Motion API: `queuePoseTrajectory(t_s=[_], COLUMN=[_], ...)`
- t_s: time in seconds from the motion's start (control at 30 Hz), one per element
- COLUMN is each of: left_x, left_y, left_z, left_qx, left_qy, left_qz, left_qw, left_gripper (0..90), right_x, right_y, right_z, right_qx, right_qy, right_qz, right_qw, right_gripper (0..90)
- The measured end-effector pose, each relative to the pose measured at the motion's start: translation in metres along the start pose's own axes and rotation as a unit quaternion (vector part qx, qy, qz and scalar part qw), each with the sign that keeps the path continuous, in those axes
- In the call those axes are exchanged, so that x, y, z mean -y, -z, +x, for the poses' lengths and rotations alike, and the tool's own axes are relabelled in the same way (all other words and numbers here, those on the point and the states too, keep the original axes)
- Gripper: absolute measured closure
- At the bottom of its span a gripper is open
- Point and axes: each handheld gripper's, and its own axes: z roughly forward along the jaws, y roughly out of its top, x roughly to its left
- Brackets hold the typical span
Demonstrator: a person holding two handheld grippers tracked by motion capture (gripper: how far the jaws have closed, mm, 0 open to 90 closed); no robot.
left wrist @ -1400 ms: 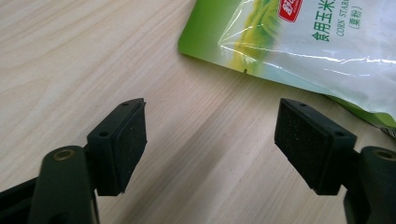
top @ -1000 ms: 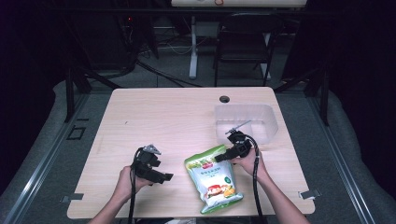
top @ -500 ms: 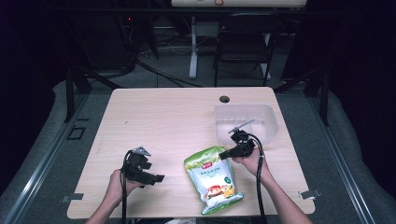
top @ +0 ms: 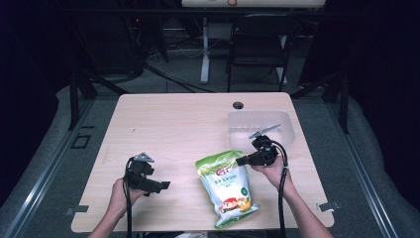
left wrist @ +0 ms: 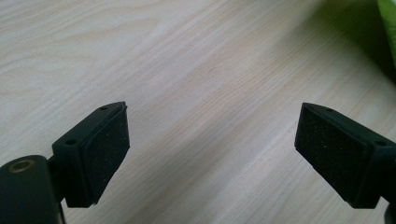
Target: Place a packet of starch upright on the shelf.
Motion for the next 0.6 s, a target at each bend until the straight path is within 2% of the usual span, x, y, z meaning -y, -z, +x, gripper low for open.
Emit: queuePoseTrajectory(t_s=[0.23, 0.6], left_x=[0.000, 0.000], left_y=[-0.001, -0.004], left_z=[0.002, 0.004], left_qx=[-0.002, 0.001], left_qy=[-0.005, -0.006], left_qz=[0.003, 0.005], left_qw=[1.0000, 1.0000], left_gripper=[7.3, 4.9], right_x=[-0.001, 0.003], right_y=[0.013, 0.041], right_z=[0.004, 0.000], right_qx=[0.003, 0.008], right_qy=[0.004, -0.002], right_qz=[-0.019, -0.055], right_qw=[0.9998, 0.9984], right_gripper=[90.0, 90.0])
